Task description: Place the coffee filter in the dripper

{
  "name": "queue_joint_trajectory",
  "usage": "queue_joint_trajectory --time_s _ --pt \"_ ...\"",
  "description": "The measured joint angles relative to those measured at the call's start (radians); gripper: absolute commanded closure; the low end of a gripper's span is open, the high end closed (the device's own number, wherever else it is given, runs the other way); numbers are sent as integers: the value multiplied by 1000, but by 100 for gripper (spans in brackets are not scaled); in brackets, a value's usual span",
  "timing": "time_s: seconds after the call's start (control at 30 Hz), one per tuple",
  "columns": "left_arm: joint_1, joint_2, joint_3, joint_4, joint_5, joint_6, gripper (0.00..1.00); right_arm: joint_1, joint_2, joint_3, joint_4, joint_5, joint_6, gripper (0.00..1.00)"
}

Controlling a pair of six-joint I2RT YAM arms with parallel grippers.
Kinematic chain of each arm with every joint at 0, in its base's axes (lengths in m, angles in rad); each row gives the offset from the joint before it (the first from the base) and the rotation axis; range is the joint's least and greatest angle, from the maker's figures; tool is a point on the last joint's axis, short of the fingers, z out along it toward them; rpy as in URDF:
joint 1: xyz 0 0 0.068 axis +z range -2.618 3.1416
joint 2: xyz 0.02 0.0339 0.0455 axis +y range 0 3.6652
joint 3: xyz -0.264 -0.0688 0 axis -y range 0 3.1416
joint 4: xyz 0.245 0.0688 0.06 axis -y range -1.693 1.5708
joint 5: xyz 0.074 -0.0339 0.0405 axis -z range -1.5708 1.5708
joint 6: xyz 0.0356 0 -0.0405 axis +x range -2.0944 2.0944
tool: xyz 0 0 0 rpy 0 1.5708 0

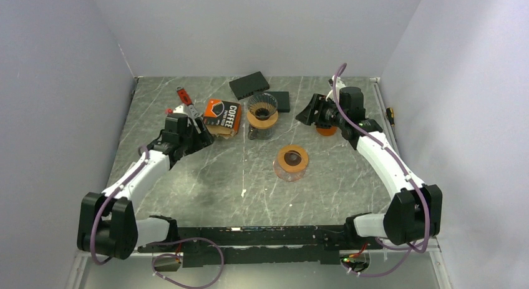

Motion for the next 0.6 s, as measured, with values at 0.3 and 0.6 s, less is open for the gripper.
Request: queue_joint_trajectory --time_s 0.3,0.6 --pt "135 228 14 126 229 -86 41 0 -55 -48 -17 30 -16 38" --pt "256 319 63 262 386 -157 59 0 -56 -51 -21 28 -16 37"
